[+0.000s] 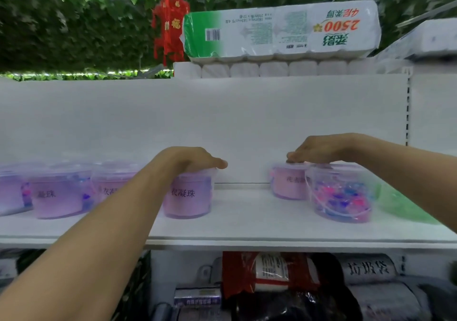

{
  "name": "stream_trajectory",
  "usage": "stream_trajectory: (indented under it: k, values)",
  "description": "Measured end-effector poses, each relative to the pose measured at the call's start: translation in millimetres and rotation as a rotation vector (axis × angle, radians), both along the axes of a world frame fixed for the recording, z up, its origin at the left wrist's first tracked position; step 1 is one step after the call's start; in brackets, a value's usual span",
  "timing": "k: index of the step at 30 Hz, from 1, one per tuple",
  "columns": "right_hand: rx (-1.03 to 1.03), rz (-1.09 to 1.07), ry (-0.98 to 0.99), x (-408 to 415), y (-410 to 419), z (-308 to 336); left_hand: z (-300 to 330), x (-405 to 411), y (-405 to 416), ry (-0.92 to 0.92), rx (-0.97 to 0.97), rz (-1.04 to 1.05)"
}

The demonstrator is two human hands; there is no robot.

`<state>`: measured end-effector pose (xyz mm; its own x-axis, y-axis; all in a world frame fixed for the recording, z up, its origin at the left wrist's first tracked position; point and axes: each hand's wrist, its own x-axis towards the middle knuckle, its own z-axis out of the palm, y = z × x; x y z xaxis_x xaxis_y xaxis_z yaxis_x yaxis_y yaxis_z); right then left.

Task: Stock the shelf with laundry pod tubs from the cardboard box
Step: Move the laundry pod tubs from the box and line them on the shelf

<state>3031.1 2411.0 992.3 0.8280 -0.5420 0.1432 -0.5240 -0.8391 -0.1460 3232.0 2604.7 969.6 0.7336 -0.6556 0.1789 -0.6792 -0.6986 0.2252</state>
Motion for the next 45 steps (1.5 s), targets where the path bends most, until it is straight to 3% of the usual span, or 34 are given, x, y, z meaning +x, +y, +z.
stream_trajectory:
  k: [5,14,21,24,27,29,33,36,39,41,45]
  values:
    - [-0.058,0.161,0.011,31,29,-2,2,-6,2,0.030,-0.021,-0.001]
    - [-0.263,0.240,-0.039,82,65,-25,4,-6,1,0.039,0.029,-0.124]
    - [-0.154,0.224,-0.049,80,63,-33,3,2,-1,-0.066,0.094,-0.179]
    - [0.007,0.288,-0.102,59,63,-33,2,-7,1,-0.122,-0.078,-0.268]
    - [0.010,0.307,-0.203,17,61,-27,2,-19,19,-0.323,-0.683,-0.388]
    - [-0.072,0.268,-0.237,-19,53,-23,-7,-27,39,-0.351,-0.897,-0.432]
    - [-0.028,0.139,-0.151,-79,34,-23,-51,-27,66,-0.324,-0.729,-0.362]
    - [-0.006,0.067,-0.070,-89,31,-33,-67,-25,69,-0.296,-0.752,-0.377]
    - [-0.128,0.043,-0.108,-80,37,-36,-69,-28,68,-0.329,-0.770,-0.370]
    - [-0.145,0.068,-0.181,-72,46,-31,-72,-25,67,-0.343,-0.785,-0.366]
    - [0.083,0.239,-0.525,-65,65,-16,-74,-19,67,-0.368,-0.776,-0.384]
